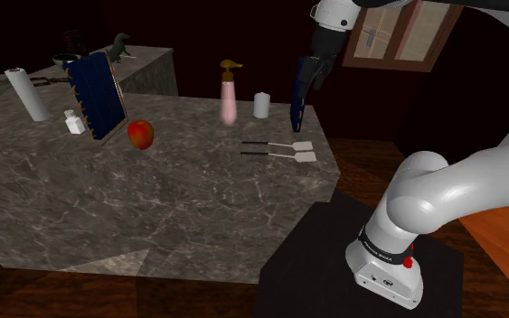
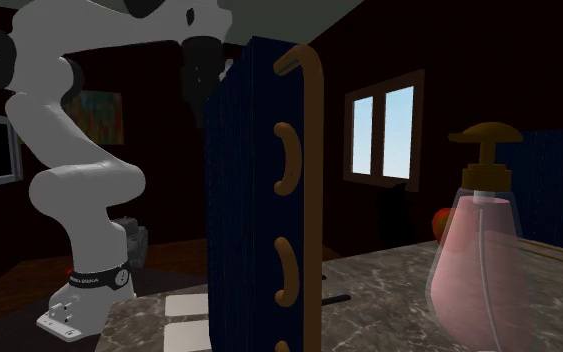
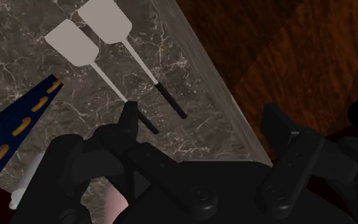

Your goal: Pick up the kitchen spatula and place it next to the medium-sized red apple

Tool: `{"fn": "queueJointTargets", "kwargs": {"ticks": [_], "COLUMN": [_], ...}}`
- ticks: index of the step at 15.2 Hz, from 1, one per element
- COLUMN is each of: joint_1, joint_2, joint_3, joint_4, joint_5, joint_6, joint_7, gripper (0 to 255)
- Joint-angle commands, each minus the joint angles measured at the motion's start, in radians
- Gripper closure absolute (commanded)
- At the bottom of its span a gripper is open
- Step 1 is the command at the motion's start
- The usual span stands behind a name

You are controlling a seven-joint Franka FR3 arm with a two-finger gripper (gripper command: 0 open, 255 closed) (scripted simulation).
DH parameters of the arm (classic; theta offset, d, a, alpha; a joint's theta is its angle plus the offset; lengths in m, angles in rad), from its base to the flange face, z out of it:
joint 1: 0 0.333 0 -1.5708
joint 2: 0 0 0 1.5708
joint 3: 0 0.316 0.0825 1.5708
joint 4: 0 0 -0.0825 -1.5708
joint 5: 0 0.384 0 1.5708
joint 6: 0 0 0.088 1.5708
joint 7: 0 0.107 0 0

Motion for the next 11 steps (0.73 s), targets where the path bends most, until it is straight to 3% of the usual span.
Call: {"fn": "queueJointTargets", "kwargs": {"ticks": [1,11], "joint_1": [0.0,0.067], "joint_2": [0.0,0.153], "joint_3": [0.0,-0.142], "joint_4": [0.0,-0.188], "joint_5": [0.0,-0.07], "joint_6": [0.0,0.311], "joint_7": [0.0,-0.329], "gripper": [0,0]}}
